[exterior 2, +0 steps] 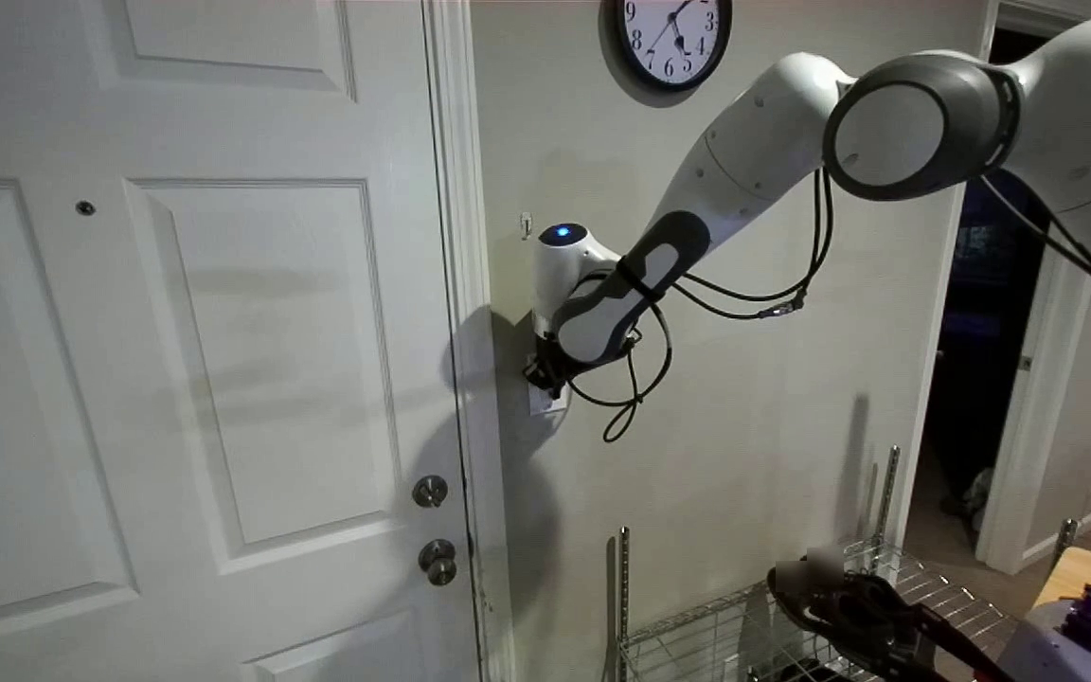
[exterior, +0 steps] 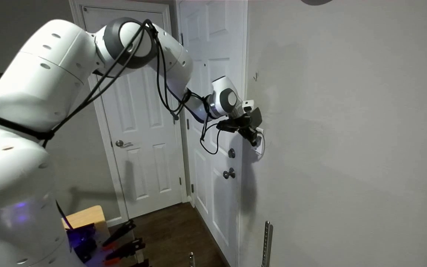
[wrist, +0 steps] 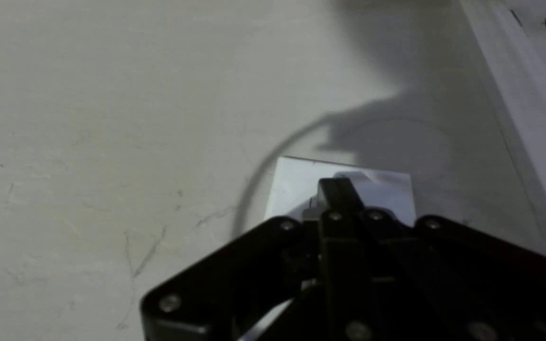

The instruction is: Turn off the light switch.

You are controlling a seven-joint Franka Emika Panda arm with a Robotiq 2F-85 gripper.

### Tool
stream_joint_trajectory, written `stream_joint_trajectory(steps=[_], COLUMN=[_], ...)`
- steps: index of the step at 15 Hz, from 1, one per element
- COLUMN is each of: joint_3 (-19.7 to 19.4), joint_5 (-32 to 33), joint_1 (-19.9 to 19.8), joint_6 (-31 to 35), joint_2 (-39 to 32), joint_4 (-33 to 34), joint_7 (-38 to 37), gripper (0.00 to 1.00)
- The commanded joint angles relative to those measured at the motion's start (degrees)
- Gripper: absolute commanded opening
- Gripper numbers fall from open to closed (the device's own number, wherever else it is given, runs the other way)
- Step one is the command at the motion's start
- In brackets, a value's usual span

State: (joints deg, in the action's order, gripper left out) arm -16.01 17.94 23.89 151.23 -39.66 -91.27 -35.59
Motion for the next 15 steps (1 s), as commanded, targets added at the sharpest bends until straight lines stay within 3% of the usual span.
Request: stream_joint_trajectory(steps=[1, 4, 7, 15], joint_3=[-4.48, -7.57, -7.84, 2.42], joint_5=[5.71, 10.46, 13.13, 7.08], joint_1=[3.64, 6.58, 7.37, 0.35], joint_6=[2.92, 2.77, 1.58, -3.87], joint_2=[-1.69, -2.94, -3.23, 1.43], joint_4=[0.85, 1.17, 1.00, -2.85], joint_7=[-7.53, -14.49, -18.67, -12.43], gripper=[0.01, 0.01, 0.01, 0.00])
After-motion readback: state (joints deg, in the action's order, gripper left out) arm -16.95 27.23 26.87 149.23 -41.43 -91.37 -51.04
